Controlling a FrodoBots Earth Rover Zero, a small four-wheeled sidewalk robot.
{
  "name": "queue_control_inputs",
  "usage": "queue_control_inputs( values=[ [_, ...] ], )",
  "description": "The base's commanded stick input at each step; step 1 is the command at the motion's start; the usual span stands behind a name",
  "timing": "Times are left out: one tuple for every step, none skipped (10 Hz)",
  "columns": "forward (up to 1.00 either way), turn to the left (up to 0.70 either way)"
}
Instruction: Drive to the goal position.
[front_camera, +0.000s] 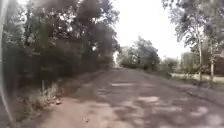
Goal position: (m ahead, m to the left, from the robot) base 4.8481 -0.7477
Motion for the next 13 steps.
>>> queue_control_inputs(
  values=[
    [0.7, -0.19],
    [0.7, -0.31],
    [0.7, -0.27],
    [0.7, -0.14],
    [0.7, -0.02],
    [0.7, 0.0],
    [0.7, 0.0],
    [0.7, 0.0],
    [0.7, 0.0],
    [0.7, 0.0],
    [0.7, 0.0],
    [0.7, 0.0],
    [0.7, 0.0]
  ],
)
